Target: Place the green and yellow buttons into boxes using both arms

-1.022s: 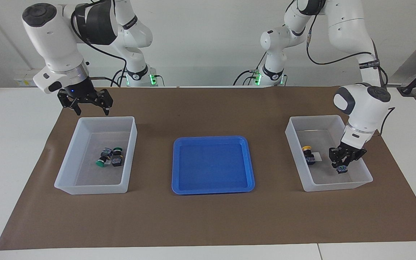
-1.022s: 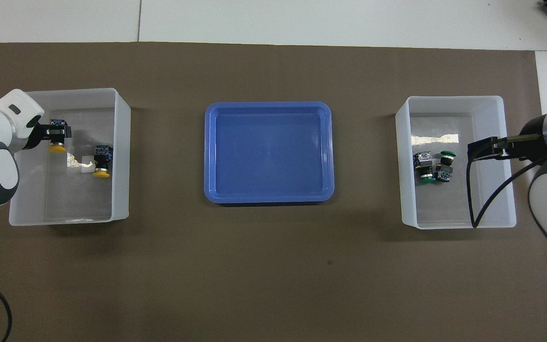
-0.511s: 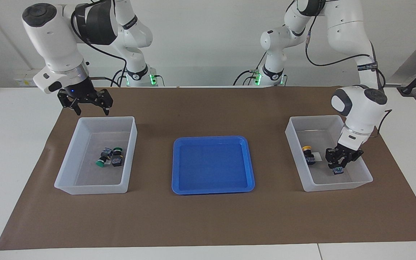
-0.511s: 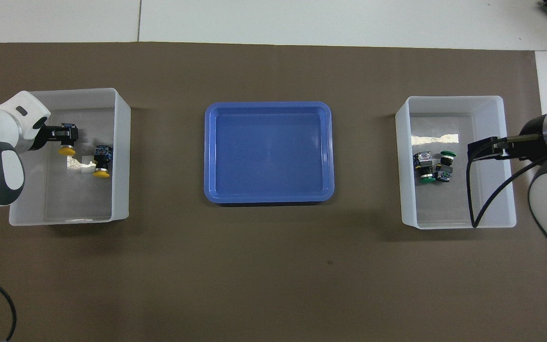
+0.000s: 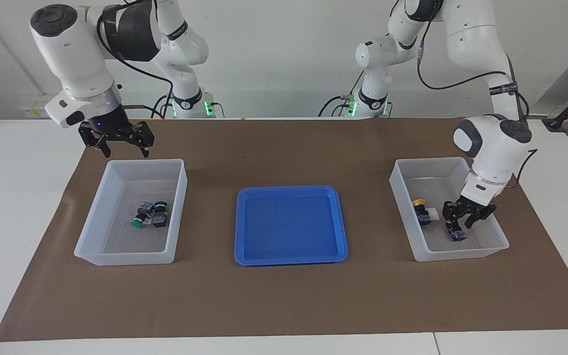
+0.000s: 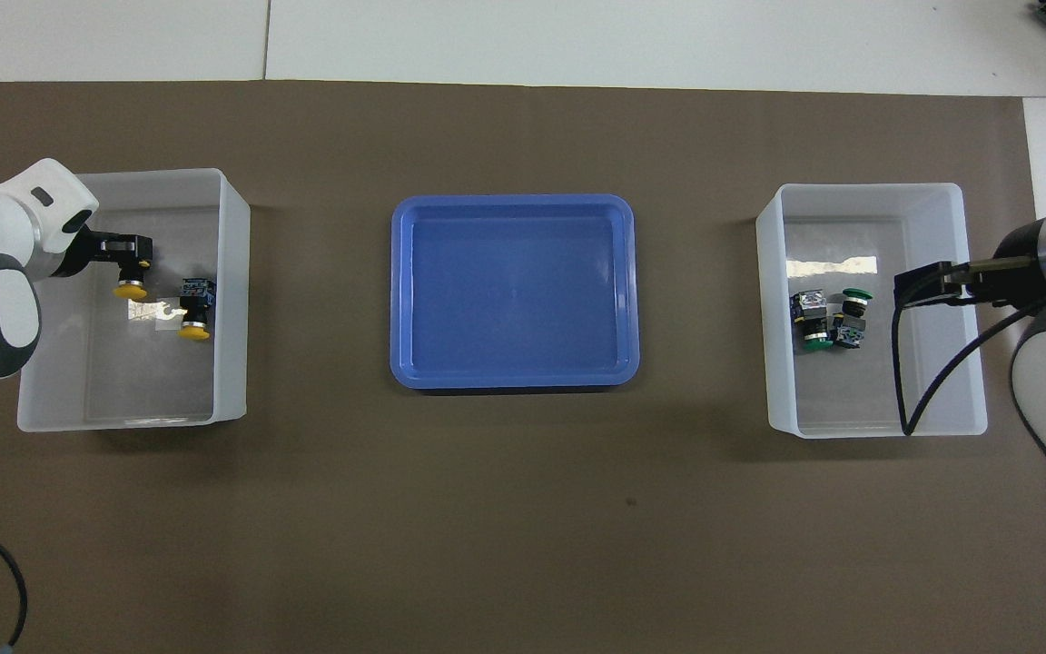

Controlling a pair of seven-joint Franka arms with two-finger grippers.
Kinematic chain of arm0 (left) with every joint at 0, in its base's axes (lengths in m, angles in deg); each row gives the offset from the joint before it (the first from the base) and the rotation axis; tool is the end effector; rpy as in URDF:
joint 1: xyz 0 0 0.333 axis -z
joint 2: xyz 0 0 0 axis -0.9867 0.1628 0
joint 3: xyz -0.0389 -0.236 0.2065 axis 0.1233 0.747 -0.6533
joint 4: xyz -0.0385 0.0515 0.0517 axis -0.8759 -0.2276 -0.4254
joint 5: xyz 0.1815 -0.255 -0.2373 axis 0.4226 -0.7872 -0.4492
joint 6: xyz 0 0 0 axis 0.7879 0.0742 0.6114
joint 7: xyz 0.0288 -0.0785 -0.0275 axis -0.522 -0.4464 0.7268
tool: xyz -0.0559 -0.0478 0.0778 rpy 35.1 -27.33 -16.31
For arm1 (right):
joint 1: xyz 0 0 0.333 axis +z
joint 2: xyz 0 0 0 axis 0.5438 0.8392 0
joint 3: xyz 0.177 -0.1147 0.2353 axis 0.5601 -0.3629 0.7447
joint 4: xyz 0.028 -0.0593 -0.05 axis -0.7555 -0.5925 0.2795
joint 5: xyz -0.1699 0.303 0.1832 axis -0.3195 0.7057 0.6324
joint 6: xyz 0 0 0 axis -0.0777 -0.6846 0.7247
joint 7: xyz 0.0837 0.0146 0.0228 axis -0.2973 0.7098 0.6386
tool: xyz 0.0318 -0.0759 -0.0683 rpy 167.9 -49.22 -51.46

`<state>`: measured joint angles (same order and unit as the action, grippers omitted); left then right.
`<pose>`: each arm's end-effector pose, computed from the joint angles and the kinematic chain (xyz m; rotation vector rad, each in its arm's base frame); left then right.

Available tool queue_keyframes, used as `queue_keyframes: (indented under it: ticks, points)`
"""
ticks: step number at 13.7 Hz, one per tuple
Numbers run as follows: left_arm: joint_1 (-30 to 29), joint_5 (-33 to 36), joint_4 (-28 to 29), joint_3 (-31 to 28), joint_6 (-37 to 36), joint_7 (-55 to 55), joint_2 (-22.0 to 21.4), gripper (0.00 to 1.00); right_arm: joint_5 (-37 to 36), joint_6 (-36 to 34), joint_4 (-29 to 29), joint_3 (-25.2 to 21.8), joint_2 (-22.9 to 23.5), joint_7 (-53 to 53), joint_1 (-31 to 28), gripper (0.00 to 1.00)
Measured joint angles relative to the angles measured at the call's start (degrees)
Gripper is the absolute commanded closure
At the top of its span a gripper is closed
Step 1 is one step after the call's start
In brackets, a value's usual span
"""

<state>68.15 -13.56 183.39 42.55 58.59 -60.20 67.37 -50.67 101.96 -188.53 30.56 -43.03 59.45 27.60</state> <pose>0.6430 0.0526 0.3662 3.1164 -0.1317 0.3288 0.5586 0.0010 0.5641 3.0966 0.0065 0.0327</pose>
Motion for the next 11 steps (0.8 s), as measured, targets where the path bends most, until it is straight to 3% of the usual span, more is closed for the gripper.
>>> queue_keyframes:
  ticks: [4, 11]
  points:
    - [3.1, 0.1, -10.1, 0.1, -15.3, -1.9, -1.1, 0.45, 0.0, 0.0, 0.0, 0.0, 0.0, 0.0, 0.0, 0.0]
    - [12.5, 6.5, -25.3, 0.4, -41.1, -11.8, -1.6, 0.49, 0.0, 0.0, 0.0, 0.0, 0.0, 0.0, 0.0, 0.0]
